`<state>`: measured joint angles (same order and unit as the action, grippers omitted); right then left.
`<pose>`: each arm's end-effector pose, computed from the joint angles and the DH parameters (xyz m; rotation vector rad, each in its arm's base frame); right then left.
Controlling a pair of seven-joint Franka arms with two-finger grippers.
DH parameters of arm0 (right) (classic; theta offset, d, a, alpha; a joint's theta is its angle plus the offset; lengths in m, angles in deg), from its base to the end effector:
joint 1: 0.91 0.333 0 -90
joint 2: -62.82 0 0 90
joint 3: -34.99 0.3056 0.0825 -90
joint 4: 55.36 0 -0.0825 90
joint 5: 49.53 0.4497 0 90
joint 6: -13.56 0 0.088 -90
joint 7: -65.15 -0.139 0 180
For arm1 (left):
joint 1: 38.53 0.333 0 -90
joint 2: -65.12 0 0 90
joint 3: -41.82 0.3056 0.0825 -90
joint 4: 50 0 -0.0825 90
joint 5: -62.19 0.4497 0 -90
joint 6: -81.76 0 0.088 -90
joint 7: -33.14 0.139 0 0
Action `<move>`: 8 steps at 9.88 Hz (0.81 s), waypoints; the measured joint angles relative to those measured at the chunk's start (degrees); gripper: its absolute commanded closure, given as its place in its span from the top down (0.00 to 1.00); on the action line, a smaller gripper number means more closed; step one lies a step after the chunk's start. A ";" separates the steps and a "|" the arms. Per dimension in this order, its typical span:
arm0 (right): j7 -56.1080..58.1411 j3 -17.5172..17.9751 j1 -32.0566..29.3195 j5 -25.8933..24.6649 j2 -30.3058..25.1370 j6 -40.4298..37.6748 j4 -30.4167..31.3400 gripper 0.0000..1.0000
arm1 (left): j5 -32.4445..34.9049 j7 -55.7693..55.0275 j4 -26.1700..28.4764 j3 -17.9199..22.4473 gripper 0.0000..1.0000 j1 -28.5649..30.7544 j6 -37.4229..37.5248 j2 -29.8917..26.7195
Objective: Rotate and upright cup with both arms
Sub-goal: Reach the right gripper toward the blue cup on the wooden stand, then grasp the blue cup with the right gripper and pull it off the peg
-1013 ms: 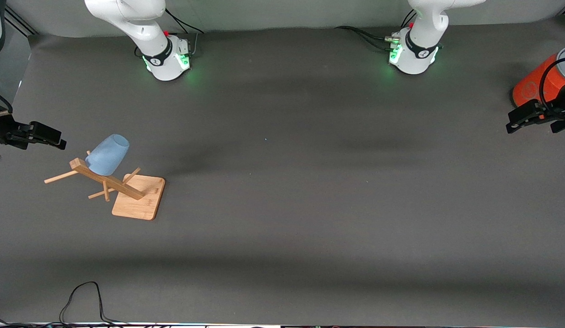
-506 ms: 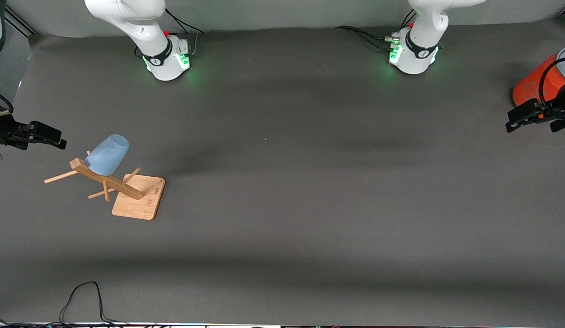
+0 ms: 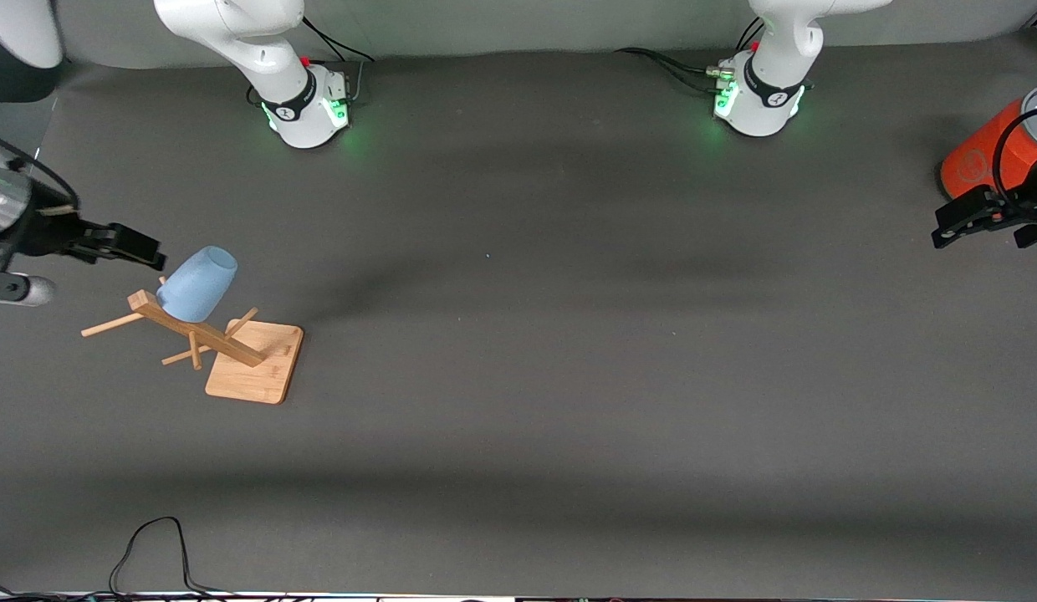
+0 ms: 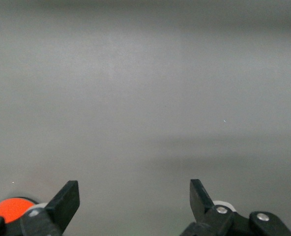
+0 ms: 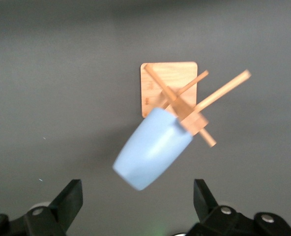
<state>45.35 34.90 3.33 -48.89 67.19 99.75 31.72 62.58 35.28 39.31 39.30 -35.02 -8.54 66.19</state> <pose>0.6303 0.0474 0.5560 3.1009 -0.4258 -0.1442 0.6261 0.0120 0.5774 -3.1355 0.0315 0.0024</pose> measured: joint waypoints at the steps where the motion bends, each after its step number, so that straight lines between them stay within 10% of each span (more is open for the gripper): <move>1: -6.57 0.05 0.61 0.47 -0.10 0.00 0.23 1.00 | 0.00 0.02 -0.01 -0.14 1.00 -0.13 -0.11 0.62; 8: -28.48 -4.62 -0.35 3.74 -0.78 0.00 3.05 1.00 | 0.01 0.12 -0.81 -0.75 1.00 -0.40 -0.63 1.44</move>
<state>16.87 30.28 2.98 -45.15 66.41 99.75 34.77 62.60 35.40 38.51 38.55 -35.43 -9.16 67.63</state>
